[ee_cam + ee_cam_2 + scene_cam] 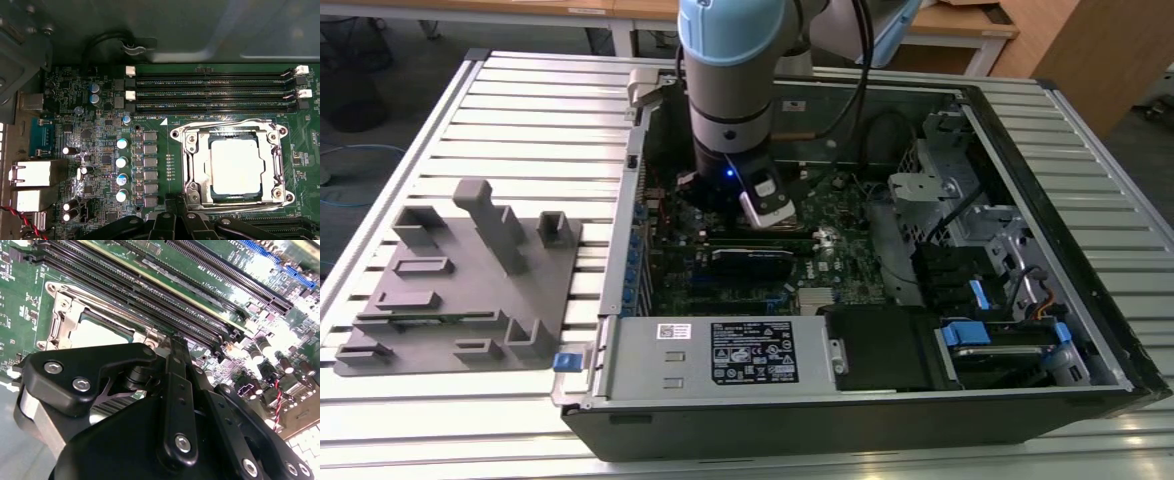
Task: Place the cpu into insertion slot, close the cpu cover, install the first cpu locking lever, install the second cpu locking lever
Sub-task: 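Install the second cpu locking lever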
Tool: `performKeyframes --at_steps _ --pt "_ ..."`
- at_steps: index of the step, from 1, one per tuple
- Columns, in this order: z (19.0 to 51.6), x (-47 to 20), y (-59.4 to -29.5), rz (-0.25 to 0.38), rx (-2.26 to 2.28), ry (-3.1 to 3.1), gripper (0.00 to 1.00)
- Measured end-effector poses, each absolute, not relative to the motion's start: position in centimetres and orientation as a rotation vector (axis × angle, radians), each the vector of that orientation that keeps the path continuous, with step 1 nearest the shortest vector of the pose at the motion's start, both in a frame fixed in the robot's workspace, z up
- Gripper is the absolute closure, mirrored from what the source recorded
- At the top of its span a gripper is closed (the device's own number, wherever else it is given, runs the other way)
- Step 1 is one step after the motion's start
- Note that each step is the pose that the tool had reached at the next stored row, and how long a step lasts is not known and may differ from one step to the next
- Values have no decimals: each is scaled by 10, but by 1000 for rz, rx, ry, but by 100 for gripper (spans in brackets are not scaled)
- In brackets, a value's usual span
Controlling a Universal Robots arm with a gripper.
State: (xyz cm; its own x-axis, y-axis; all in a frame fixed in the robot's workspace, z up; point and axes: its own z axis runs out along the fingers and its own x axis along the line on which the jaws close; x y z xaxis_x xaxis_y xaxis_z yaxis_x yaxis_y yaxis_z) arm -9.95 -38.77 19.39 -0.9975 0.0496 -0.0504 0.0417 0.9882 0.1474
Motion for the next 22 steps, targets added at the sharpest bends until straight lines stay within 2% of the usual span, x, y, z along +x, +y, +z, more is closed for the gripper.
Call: performKeyframes --at_steps 22 --pt "220 -98 -388 226 71 3079 89"
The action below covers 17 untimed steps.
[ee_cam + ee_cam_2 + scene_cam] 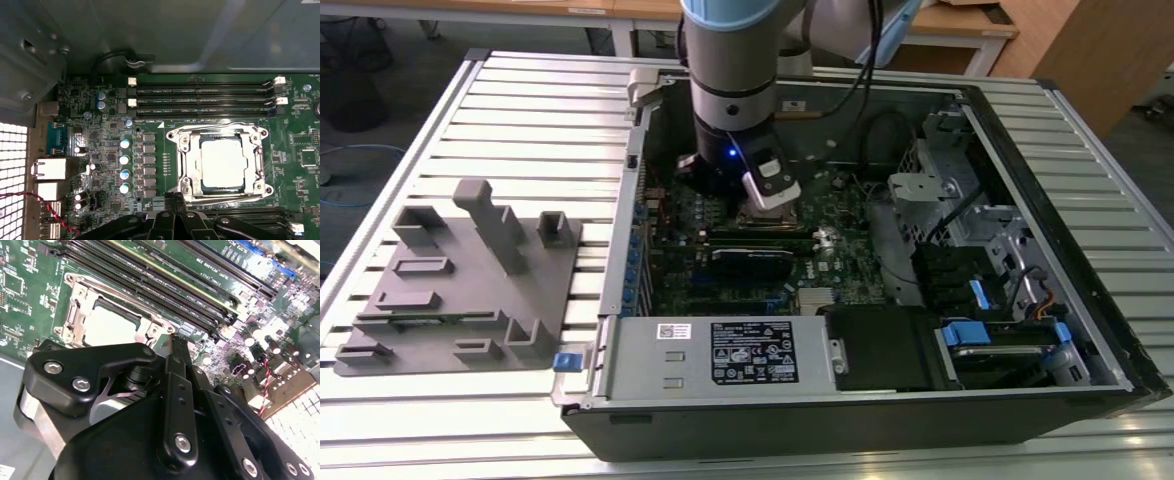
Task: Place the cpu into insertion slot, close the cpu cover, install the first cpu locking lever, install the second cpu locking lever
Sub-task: 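Install the second cpu locking lever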
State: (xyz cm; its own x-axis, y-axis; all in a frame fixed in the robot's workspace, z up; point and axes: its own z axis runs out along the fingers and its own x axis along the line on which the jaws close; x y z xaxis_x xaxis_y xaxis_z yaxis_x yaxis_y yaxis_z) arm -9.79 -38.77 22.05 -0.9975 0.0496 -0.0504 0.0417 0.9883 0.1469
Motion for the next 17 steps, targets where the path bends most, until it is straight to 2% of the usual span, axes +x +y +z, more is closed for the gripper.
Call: performKeyframes --at_steps 17 --pt "220 -50 -381 225 72 3087 89"
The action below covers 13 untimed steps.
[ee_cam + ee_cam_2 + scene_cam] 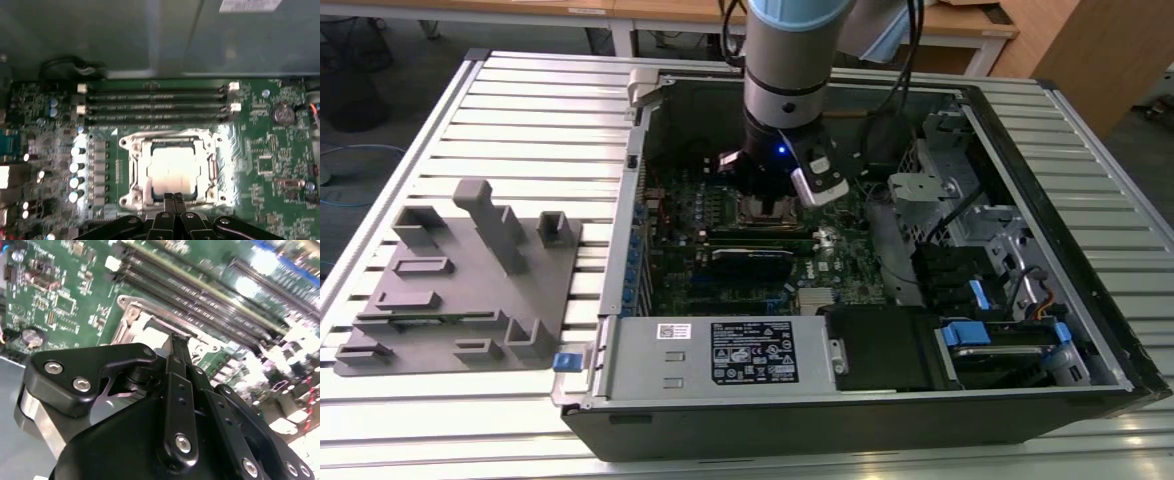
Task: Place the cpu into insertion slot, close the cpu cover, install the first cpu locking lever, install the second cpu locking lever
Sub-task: 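Install the second cpu locking lever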
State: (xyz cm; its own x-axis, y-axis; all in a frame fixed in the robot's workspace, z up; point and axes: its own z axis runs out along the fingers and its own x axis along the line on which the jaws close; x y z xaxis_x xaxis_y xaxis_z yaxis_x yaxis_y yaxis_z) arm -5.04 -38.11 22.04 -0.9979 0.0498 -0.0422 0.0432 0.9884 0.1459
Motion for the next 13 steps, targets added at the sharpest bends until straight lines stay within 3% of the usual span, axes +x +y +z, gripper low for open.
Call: performKeyframes --at_steps 13 --pt "220 -46 -360 219 72 3087 89"
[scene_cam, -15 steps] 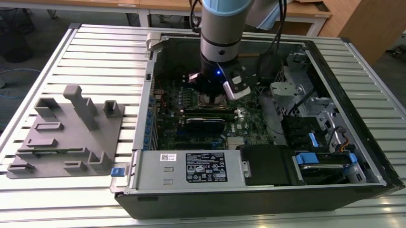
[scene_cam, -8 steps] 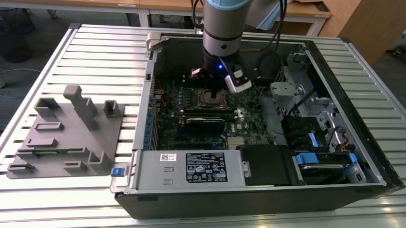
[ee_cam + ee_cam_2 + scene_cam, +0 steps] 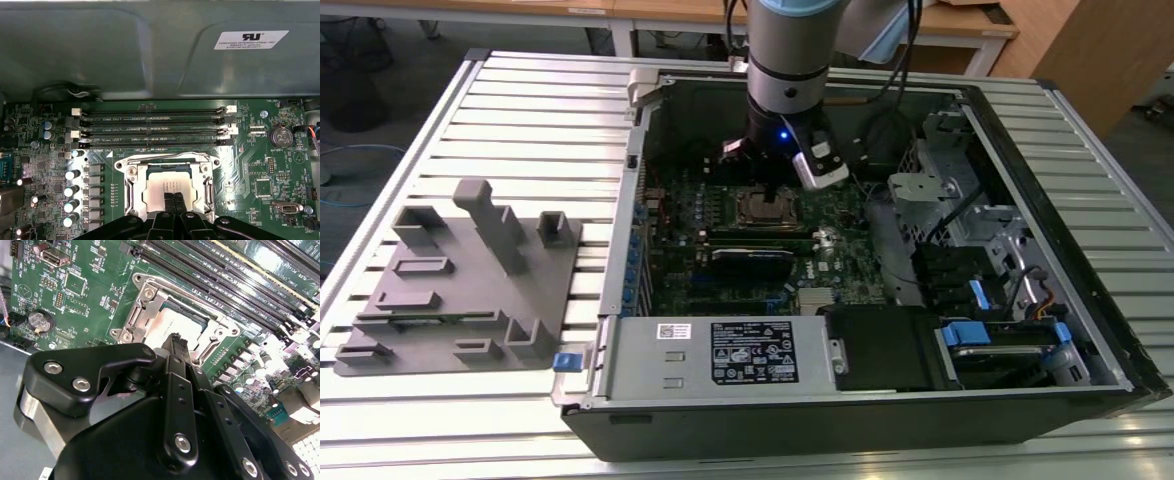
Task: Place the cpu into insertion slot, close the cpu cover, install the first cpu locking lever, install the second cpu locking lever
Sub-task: 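Install the second cpu locking lever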
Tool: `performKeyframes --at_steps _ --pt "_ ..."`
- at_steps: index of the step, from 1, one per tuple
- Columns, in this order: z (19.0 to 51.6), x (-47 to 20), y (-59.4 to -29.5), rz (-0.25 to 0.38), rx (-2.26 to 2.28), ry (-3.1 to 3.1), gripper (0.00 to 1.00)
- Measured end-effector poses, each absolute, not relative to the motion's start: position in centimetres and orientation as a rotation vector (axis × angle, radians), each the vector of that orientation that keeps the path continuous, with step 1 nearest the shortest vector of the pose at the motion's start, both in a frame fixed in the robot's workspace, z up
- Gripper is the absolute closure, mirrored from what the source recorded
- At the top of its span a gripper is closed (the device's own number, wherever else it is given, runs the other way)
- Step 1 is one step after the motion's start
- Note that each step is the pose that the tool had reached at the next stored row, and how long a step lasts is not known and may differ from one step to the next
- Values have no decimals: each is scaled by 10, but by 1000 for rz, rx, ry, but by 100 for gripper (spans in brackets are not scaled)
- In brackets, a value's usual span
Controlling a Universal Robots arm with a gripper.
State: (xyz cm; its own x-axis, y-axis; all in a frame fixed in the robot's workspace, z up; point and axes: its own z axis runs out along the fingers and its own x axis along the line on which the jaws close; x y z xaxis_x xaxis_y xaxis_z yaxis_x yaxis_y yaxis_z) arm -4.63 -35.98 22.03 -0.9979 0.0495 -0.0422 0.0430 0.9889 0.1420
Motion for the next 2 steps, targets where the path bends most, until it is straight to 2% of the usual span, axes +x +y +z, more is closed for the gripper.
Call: performKeyframes --at_steps 2 --pt "220 -46 -360 219 72 3087 89"
